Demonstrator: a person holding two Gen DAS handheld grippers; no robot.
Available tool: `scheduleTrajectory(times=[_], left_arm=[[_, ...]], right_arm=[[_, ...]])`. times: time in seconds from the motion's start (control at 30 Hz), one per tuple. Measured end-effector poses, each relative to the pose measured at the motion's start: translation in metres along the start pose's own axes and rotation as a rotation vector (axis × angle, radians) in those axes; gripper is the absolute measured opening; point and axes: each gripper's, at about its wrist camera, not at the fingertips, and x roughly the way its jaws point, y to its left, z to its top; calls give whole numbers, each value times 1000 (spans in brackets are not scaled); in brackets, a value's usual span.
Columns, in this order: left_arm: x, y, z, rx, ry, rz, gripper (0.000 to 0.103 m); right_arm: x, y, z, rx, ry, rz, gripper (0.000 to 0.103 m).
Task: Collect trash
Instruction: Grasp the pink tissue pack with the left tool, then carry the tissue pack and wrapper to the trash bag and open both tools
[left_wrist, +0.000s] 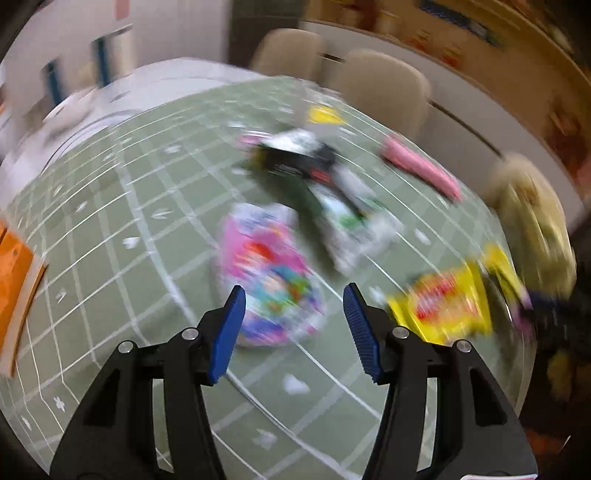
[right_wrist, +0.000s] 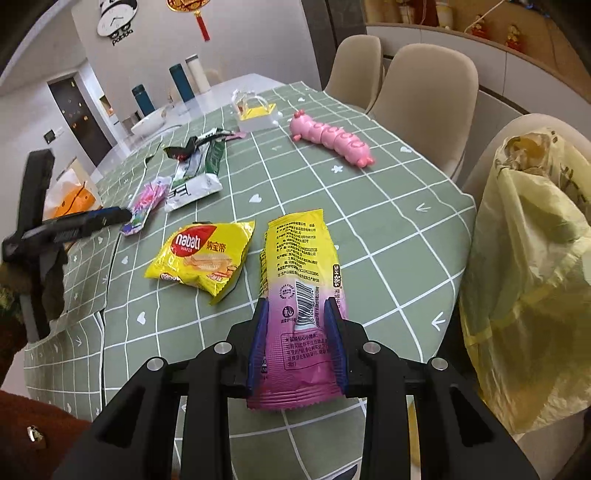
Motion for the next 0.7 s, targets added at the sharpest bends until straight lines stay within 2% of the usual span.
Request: scheduleTrajectory(times=[0.07, 0.13, 0.23, 0.3, 0.37, 0.4, 0.43, 0.5, 0.57, 0.7], left_arm=[[11, 15, 7, -101, 3, 63, 52], [24, 21, 10, -168, 9, 90, 52], [37, 15, 11, -171, 30, 111, 52], [45, 3, 10, -137, 49, 133, 52], [47, -7, 10, -102, 51, 156, 37], [48, -10, 9, -84, 57, 153, 25], [47, -14, 7, -71, 60, 145, 17], [42, -18, 5, -52, 60, 128, 10], [33, -22, 2, -35, 54, 105, 9], [15, -26, -3, -52, 48, 64, 9]], right_arm=[[1, -1, 0, 8, 1, 0, 30], [3, -1, 0, 9, 6, -2, 30], [4, 2, 0, 2, 10, -1, 30], [4, 4, 0, -3, 10, -1, 30], [4, 4, 1, -3, 8, 0, 30], [5, 3, 1, 0, 9, 3, 30], [5, 3, 1, 6, 9, 8, 30], [6, 1, 0, 19, 3, 33, 31], [3, 3, 0, 7, -19, 34, 43], [2, 8, 3, -32, -24, 21, 45]])
